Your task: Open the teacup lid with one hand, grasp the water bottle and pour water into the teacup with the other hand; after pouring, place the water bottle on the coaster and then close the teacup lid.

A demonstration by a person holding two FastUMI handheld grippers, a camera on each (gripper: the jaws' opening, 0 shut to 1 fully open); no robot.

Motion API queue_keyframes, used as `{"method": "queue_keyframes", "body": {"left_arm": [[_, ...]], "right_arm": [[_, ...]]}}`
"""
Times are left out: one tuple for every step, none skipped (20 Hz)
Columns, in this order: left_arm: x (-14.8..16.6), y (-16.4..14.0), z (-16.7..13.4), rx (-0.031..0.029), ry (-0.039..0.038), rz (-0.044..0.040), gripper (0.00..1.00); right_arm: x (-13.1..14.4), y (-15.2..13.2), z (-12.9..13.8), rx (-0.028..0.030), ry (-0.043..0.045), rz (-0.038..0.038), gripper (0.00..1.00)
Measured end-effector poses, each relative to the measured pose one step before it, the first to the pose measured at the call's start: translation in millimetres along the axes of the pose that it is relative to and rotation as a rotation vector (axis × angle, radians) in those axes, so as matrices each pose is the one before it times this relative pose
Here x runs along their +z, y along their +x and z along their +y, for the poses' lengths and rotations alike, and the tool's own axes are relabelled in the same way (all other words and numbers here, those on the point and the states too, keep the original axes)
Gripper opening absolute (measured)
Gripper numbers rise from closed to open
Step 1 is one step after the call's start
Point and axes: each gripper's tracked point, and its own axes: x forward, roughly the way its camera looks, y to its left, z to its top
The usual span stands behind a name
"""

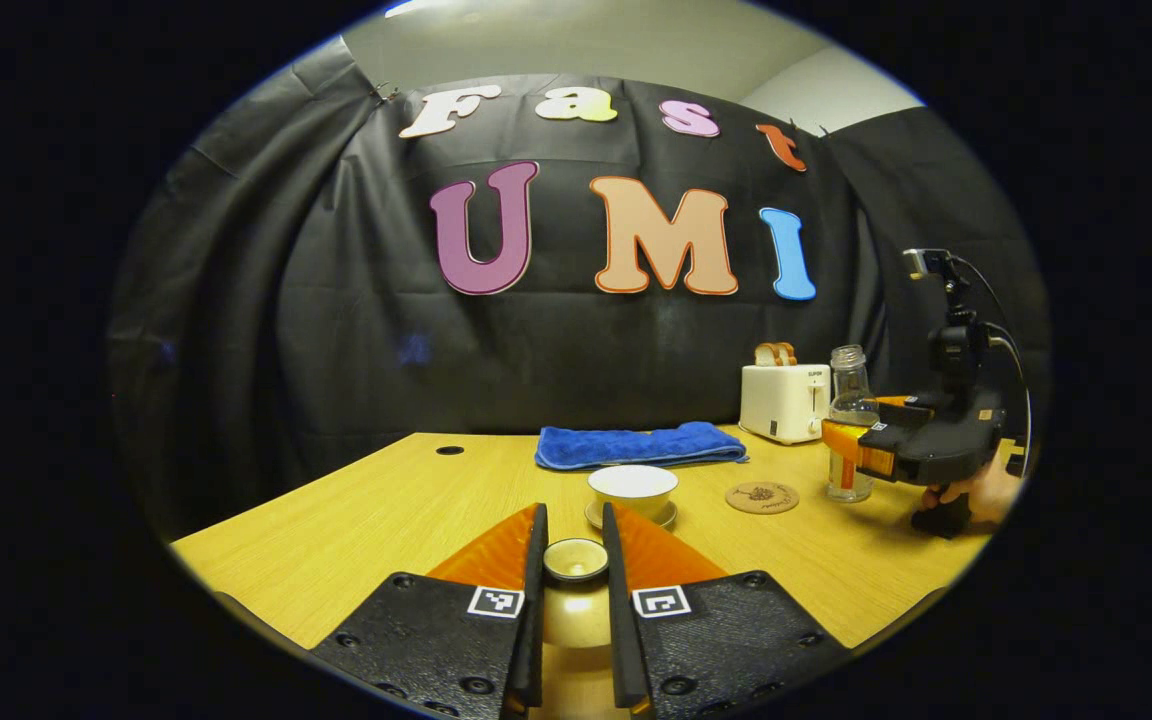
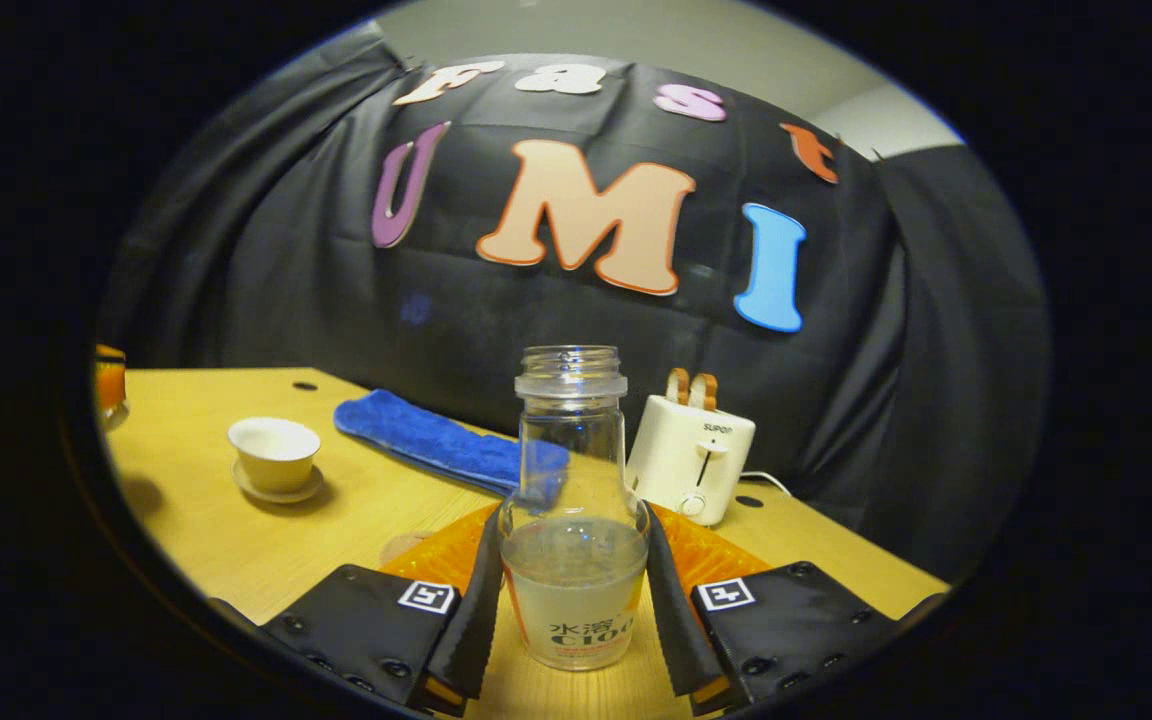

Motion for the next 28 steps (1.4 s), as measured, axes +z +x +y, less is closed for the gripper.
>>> {"method": "queue_keyframes", "body": {"left_arm": [[0.00,0.02,2.30,0.00112,0.00032,-0.00002,0.25],[0.06,-0.86,3.27,0.00092,-0.00076,0.00164,0.25],[-0.98,-0.45,3.14,0.00253,-0.00064,-0.00067,0.25],[0.28,0.20,3.50,0.00383,-0.00100,0.00037,0.25],[0.05,-1.29,3.18,0.00084,0.00090,0.00008,0.25],[0.51,0.10,2.54,0.00058,-0.00131,-0.00056,0.25],[-1.75,-0.39,0.31,-0.00772,0.00081,0.00175,0.25],[0.00,-0.68,-1.01,-0.01141,-0.00004,0.00049,0.25],[1.00,-1.18,2.88,0.00102,-0.00100,-0.00340,0.25],[-0.46,-1.00,3.88,0.00568,0.00166,0.00459,0.25],[-1.07,0.71,1.93,0.00437,-0.00175,-0.00034,0.25],[0.67,-0.45,1.76,0.00320,0.00159,-0.00089,0.25],[-0.84,-0.48,2.83,0.00514,-0.00069,0.00187,0.25],[0.42,-0.07,1.92,0.00334,0.00089,-0.00046,0.25],[1.65,1.32,1.02,0.00121,0.00091,-0.00034,0.25],[0.29,1.44,0.95,0.00271,0.00071,-0.00064,0.25],[-0.47,-1.01,0.84,-0.00013,0.00057,-0.00021,0.25],[0.01,0.11,0.11,-0.00065,0.00096,-0.00107,0.25],[0.08,-0.33,0.93,-0.00028,-0.00132,0.00121,0.25],[0.72,0.27,0.73,-0.00023,0.00048,0.00020,0.23],[-1.16,-0.44,1.24,0.00243,0.00067,-0.00118,0.25],[0.27,0.60,1.92,0.00504,-0.00160,0.00066,0.25],[-0.55,-1.05,1.36,0.00482,0.00079,0.00065,0.25],[0.56,-0.73,0.57,0.00301,-0.00066,-0.00118,0.25],[-0.14,0.24,-0.07,0.00028,0.00133,0.00070,0.24],[-0.60,-0.17,0.35,0.00028,-0.00053,0.00183,0.25],[0.56,0.96,-0.26,-0.00037,0.00034,-0.00192,0.25],[0.92,-0.04,0.03,0.00008,-0.00028,-0.00007,0.25]], "right_arm": [[2.81,1.64,11.06,0.02306,-0.04975,0.00967,0.72],[4.72,0.90,11.41,0.02225,-0.05103,0.00609,0.72],[6.52,2.48,10.89,0.01754,-0.05624,-0.00341,0.72],[4.92,4.84,9.06,0.01782,-0.06242,0.00265,0.72],[6.04,4.41,10.00,0.01956,-0.06976,0.00236,0.72],[1.17,5.68,7.98,0.01689,-0.07367,0.01018,0.72],[0.67,4.43,7.72,0.01963,-0.06900,0.01376,0.72],[-3.31,5.93,8.61,0.01853,-0.06093,0.01103,0.72],[2.11,6.54,6.28,0.01434,-0.05310,0.00445,0.72],[1.22,4.13,5.62,0.01191,-0.05079,0.00691,0.72],[2.34,3.53,6.95,0.01290,-0.04964,0.00338,0.72],[2.57,3.23,6.59,0.01213,-0.05251,-0.00335,0.72],[4.45,4.72,2.97,0.00552,-0.06103,-0.00248,0.72],[5.94,5.51,2.52,-0.00105,-0.06133,-0.00489,0.72],[5.94,2.23,2.17,0.00096,-0.05956,-0.00938,0.72],[3.57,0.32,0.77,-0.00357,-0.05686,-0.00804,0.72],[2.30,-1.81,0.50,-0.01093,-0.06059,-0.00343,0.72],[3.06,-0.93,-0.14,-0.00806,-0.04963,-0.00555,0.72],[2.65,1.48,1.04,-0.00400,-0.03460,-0.00607,0.72],[2.05,1.32,0.26,0.00119,-0.02178,-0.00582,0.72],[0.17,2.08,0.62,0.00322,-0.02218,0.00153,0.72],[2.09,4.42,2.94,0.00370,-0.02450,-0.00028,0.72],[0.99,2.85,0.34,-0.00440,-0.02877,-0.00183,0.72],[-0.25,-0.48,-2.18,-0.00622,-0.03267,0.00097,0.72],[1.08,-1.44,-1.93,-0.00515,-0.03335,-0.00258,0.72],[0.80,0.99,-1.66,-0.00556,-0.03296,-0.00262,0.72],[0.16,0.19,-1.14,-0.00352,-0.03493,-0.00326,0.72],[0.22,1.18,-2.71,-0.00608,-0.03455,-0.00305,0.72]]}}
